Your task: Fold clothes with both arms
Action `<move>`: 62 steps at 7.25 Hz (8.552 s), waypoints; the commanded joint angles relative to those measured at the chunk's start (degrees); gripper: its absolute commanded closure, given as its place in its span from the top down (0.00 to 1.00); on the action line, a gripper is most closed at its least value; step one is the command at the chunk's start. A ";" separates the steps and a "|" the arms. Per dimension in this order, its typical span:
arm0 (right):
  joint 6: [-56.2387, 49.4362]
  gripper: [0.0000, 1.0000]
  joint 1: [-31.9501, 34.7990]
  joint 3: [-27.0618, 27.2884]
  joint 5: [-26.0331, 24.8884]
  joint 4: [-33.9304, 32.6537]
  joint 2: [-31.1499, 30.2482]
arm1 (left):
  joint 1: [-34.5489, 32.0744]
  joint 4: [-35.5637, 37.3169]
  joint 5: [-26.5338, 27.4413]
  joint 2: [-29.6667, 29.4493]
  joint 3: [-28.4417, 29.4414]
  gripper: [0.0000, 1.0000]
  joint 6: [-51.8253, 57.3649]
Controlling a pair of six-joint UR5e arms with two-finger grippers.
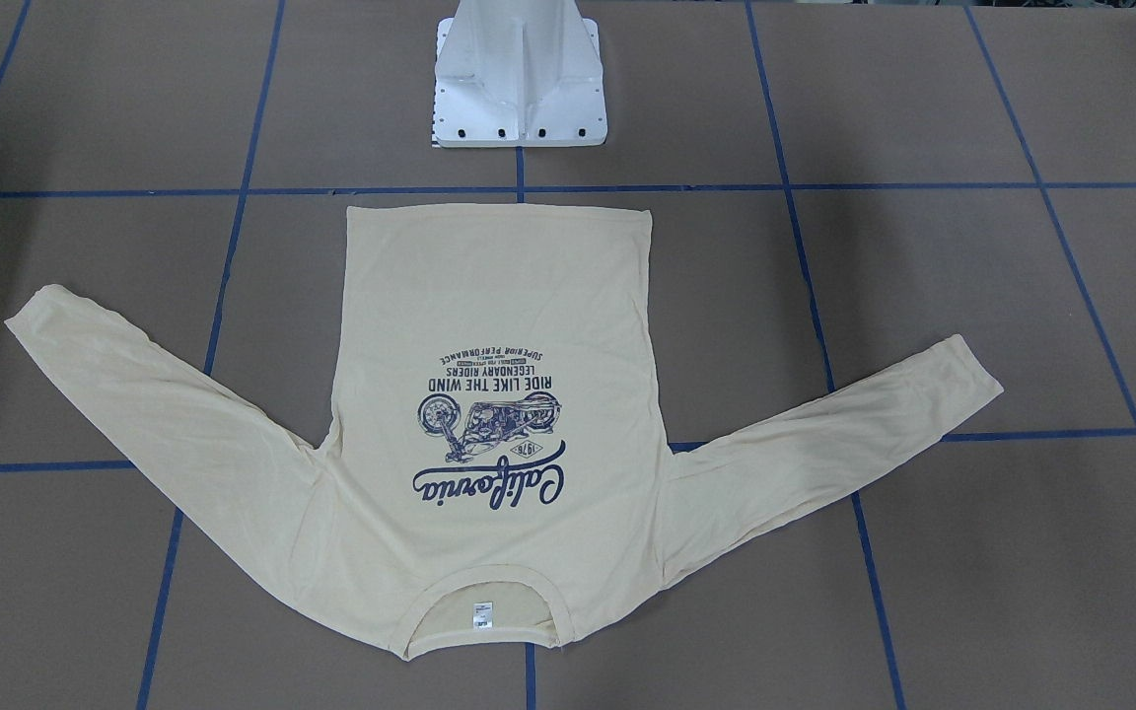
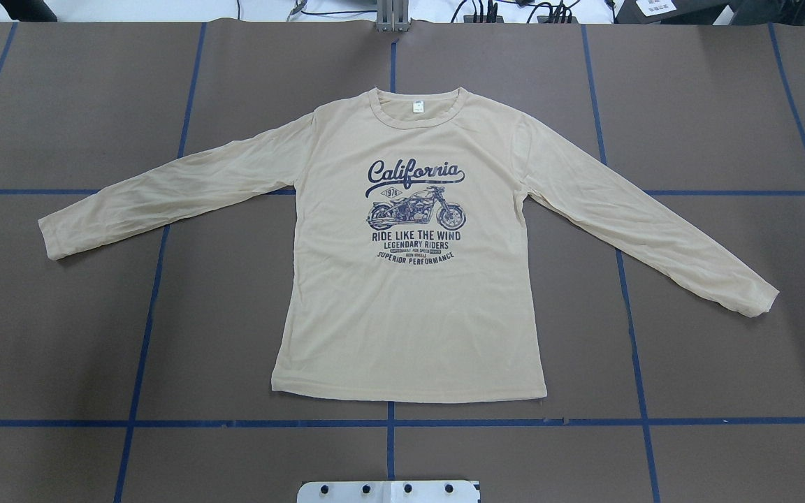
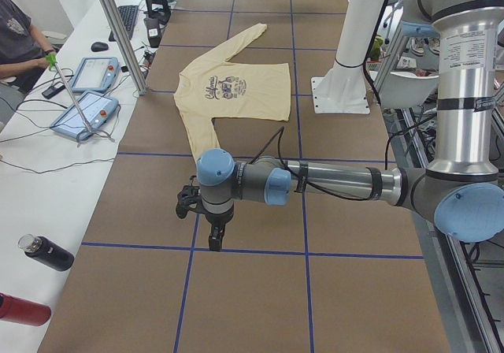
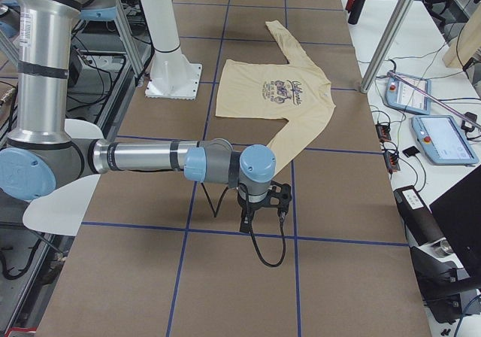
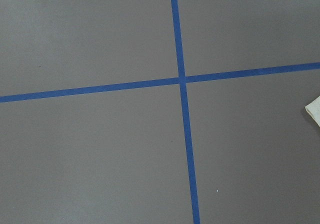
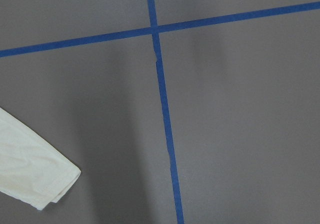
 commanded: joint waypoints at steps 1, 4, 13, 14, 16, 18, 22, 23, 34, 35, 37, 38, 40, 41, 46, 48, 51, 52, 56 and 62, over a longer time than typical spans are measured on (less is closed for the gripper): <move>0.57 1.00 0.07 0.43 -0.15 0.00 0.67 | 0.00 -0.01 -0.02 0.05 -0.22 1.00 0.00; 0.75 1.00 0.07 0.52 0.46 0.00 0.67 | 0.09 -0.72 0.42 -1.25 -1.36 1.00 0.00; 13.79 0.99 -16.60 -2.99 0.20 31.32 0.00 | 1.40 -7.22 -4.59 -6.36 -1.19 1.00 -0.53; 21.24 0.99 -18.63 -2.99 -0.41 40.60 -2.03 | 1.58 -7.31 -4.33 -6.27 -1.11 1.00 0.00; 38.12 0.99 -32.47 -1.42 -13.33 44.82 -2.58 | 1.58 -11.32 -4.06 -4.79 -0.40 1.00 -0.08; 45.65 0.99 -36.48 -1.15 -14.74 44.91 -2.67 | 1.58 -12.67 -4.15 -4.25 -0.40 1.00 -0.44; 45.58 0.99 -38.16 -1.93 -14.21 44.30 -3.99 | 1.58 -12.67 -4.41 -4.25 -0.40 1.00 -0.44; 45.66 0.99 -38.34 -2.37 -14.04 44.30 -4.07 | 1.58 -12.67 -4.50 -4.25 -0.40 1.00 -0.44; 45.67 0.67 -39.66 -5.28 -10.71 44.38 -3.46 | 1.58 -12.67 -4.67 -4.34 -0.84 1.00 -0.96; 45.67 0.69 -39.57 -5.36 -10.61 44.38 -3.63 | 1.58 -12.67 -4.67 -4.34 -0.84 1.00 -0.96; 45.58 0.70 -39.66 -5.36 -10.70 44.30 -3.81 | 1.67 -12.67 -4.67 -4.34 -0.93 1.00 -0.96; 45.66 0.69 -39.66 -5.45 -10.70 44.30 -3.72 | 1.58 -12.67 -4.67 -4.34 -0.93 1.00 -0.96; 45.66 0.55 -39.66 -5.45 -10.70 44.21 -3.55 | 1.58 -12.67 -4.67 -4.43 -0.93 1.00 -1.05; 45.67 0.41 -39.66 -5.45 -10.70 44.21 -3.55 | 1.58 -12.67 -4.67 -4.34 -0.84 1.00 -0.97; 45.75 0.00 -38.70 -3.27 -10.87 45.00 -3.89 | 1.58 -12.67 -4.67 -4.43 -0.67 1.00 -1.05; 45.67 0.00 -36.77 1.02 -10.52 45.00 -3.81 | 1.58 -12.58 -4.67 -4.78 -0.58 1.00 -1.49; 45.58 0.00 -29.93 6.06 -2.73 45.09 0.99 | 1.58 -12.58 -4.76 -5.22 -0.31 1.00 -2.72; 45.75 0.00 -28.60 6.24 0.00 45.09 4.50 | 1.58 -12.58 -4.76 -5.22 -0.49 1.00 -3.85; 46.10 0.00 -23.93 5.01 10.39 44.48 18.38 | 1.58 -12.58 -4.76 -5.31 -0.40 1.00 -5.18; 44.36 0.00 -41.92 -20.44 -6.62 30.06 57.09 | 1.58 -12.41 -4.67 -6.18 1.00 1.00 -5.27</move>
